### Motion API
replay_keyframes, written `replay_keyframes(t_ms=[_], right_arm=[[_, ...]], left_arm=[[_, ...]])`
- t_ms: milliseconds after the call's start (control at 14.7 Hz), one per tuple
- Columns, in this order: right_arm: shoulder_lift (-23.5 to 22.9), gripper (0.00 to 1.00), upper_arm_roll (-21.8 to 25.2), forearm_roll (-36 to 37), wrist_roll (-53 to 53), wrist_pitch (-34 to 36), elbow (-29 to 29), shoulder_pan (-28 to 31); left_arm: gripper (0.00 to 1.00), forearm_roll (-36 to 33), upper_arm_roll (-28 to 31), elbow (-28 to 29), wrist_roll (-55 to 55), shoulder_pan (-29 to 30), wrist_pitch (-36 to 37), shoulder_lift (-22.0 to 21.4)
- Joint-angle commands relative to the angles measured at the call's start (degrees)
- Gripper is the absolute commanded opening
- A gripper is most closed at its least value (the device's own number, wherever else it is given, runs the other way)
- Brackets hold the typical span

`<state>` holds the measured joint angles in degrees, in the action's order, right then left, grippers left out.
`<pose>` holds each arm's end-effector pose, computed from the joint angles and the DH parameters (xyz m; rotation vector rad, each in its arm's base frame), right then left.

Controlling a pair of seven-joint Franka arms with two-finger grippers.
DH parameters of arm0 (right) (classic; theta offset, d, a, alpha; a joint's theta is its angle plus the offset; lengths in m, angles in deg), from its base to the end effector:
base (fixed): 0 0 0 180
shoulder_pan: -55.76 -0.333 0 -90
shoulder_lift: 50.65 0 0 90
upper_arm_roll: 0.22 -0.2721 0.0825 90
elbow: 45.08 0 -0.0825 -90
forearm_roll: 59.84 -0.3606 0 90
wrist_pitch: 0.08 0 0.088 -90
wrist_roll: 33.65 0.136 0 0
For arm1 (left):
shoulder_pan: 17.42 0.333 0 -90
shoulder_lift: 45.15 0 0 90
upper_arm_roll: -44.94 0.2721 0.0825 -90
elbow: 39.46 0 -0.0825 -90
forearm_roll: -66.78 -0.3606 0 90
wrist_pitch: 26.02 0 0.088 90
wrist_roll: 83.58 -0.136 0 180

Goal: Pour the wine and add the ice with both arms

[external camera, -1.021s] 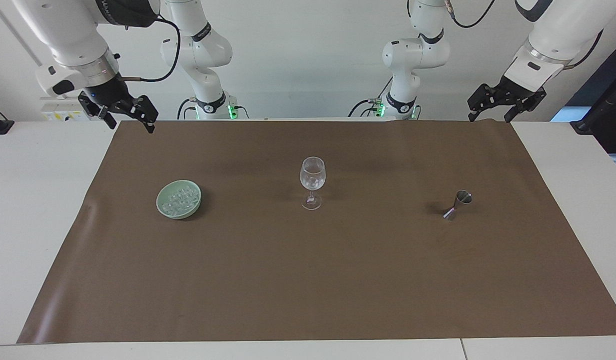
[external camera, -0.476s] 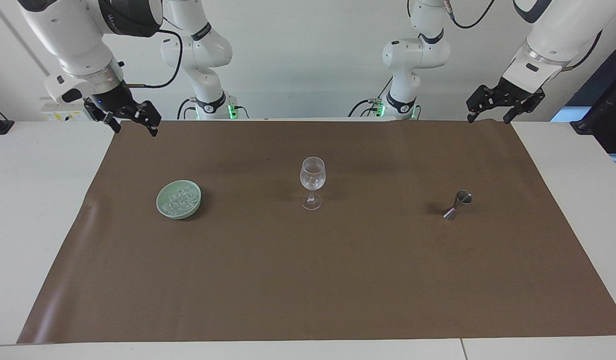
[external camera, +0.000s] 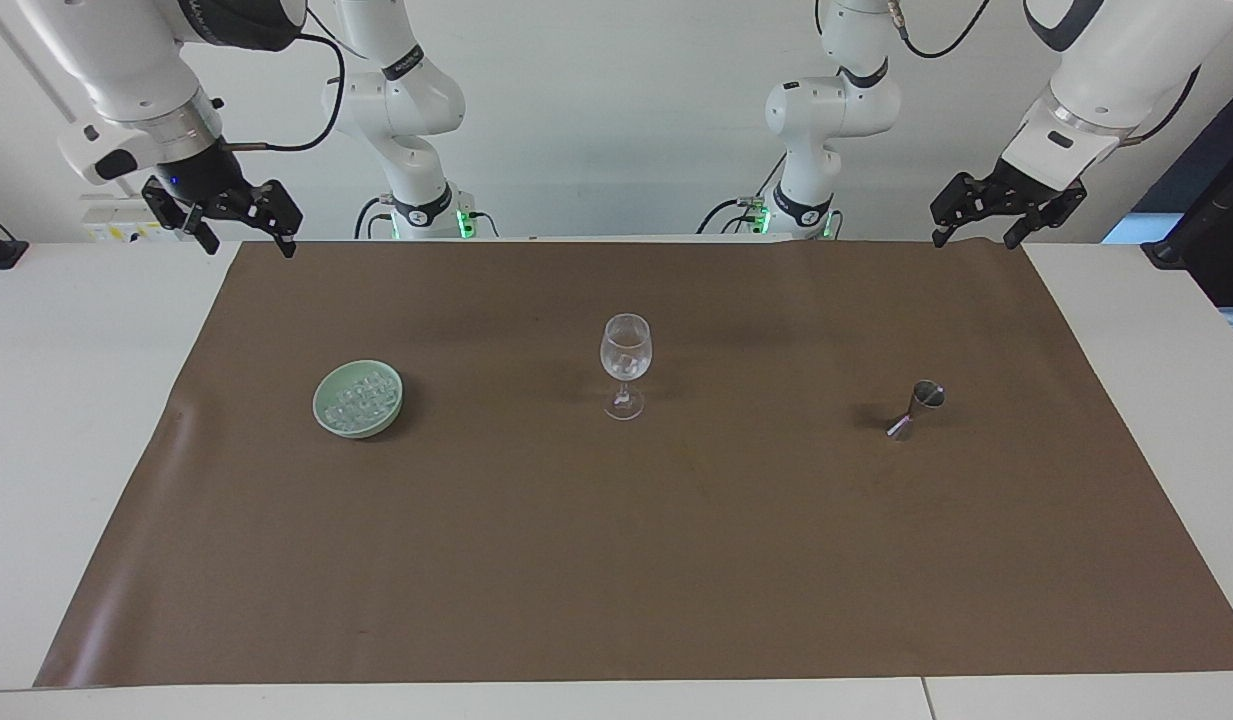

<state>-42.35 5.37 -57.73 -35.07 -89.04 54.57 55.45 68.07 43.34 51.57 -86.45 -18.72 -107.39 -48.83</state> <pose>0.4844 -0.0524 0.5483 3.1189 -0.1029 -0.0681 0.4938 -0.0287 0.5645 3.1126 -0.1601 -0.1628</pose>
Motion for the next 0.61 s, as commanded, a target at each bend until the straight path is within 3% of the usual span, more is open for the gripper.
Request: replay_keyframes(t_ms=[0, 545], right_arm=[[0.1, 1.00, -0.3, 0.2, -1.3, 0.9, -0.4, 0.6], [0.1, 1.00, -0.3, 0.1, -1.3, 1.3, -0.5, 0.6]], left_arm=[[1.00, -0.9, -0.1, 1.3, -0.1, 0.0, -1.4, -1.2], [1.00, -1.0, -0.1, 1.4, -1.0, -0.6, -4.2, -0.9]])
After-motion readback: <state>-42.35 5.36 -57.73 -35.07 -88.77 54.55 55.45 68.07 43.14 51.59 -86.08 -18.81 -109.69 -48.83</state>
